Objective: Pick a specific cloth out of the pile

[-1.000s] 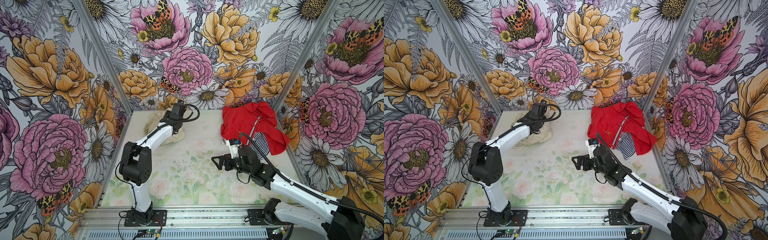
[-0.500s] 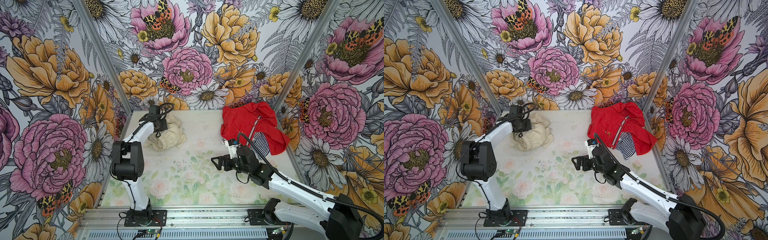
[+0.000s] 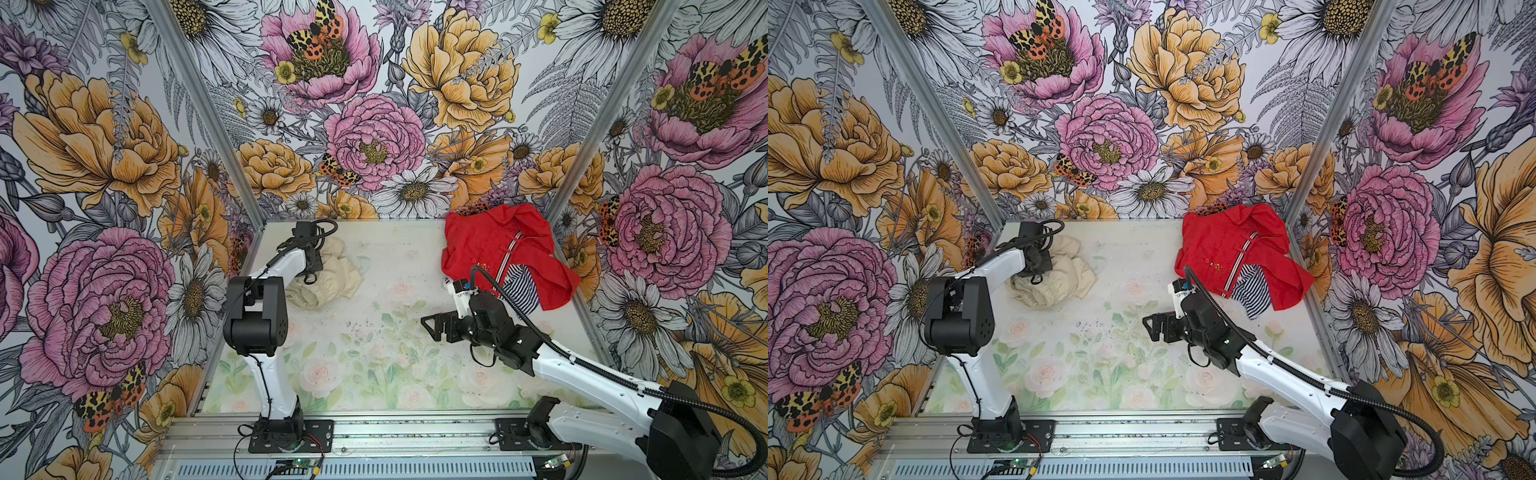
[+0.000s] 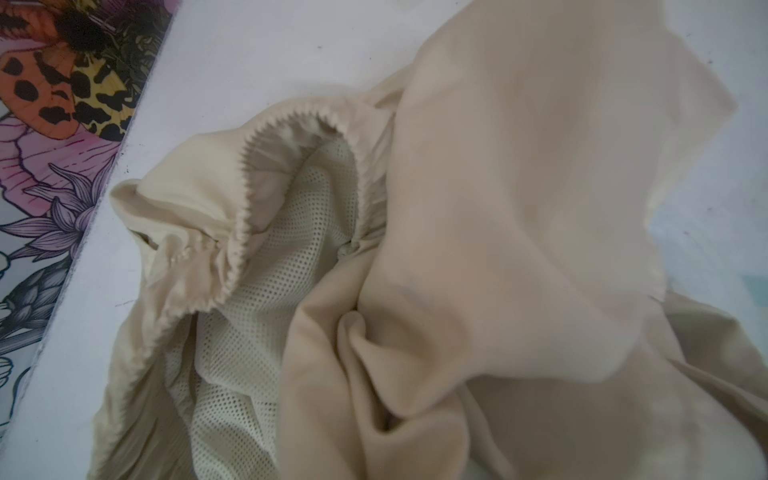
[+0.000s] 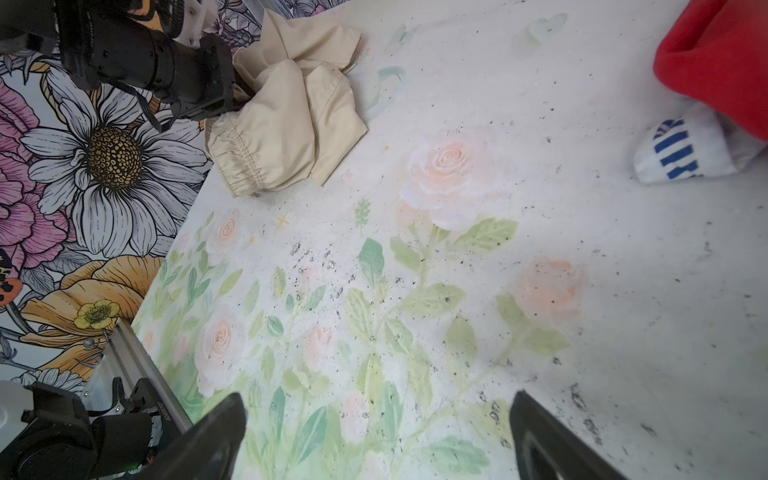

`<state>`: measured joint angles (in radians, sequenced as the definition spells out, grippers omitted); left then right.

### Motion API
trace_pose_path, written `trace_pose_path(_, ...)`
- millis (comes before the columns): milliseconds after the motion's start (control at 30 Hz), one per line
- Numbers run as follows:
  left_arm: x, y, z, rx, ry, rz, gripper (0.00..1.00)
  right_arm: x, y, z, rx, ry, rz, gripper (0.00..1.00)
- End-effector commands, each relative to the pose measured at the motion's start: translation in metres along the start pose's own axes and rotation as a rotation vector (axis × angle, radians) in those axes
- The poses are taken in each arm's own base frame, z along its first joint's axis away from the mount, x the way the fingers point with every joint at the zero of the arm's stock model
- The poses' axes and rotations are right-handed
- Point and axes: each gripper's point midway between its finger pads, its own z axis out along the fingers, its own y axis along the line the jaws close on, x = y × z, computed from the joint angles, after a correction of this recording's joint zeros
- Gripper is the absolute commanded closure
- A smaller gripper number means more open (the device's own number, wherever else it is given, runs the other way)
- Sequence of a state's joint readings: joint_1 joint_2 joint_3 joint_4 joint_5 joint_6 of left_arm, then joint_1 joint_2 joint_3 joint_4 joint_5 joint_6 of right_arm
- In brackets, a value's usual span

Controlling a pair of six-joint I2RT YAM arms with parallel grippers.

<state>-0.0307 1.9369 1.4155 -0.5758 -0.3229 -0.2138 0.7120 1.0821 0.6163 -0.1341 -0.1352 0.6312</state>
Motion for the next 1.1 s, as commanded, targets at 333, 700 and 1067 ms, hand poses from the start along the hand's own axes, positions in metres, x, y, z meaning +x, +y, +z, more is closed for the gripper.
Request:
trace_pose_path(333, -0.054, 0.000, -0.170, 0.072, -0.426, -0.015, 0.31, -0.014, 0.006, -0.003, -0.018, -0.047, -0.016, 0.01)
trace_pose_path(700, 0.012, -0.050, -0.147, 0.331, -0.281, -0.092, 0.42, -0.017, 0.007, 0.004, -0.020, -0.028, -0.030, 0.01)
trace_pose_path(1067, -0.023, -0.028, -0.085, 0.245, -0.294, -0.227, 0.40, -0.015, 0.007, 0.002, -0.023, -0.028, -0.017, 0.01)
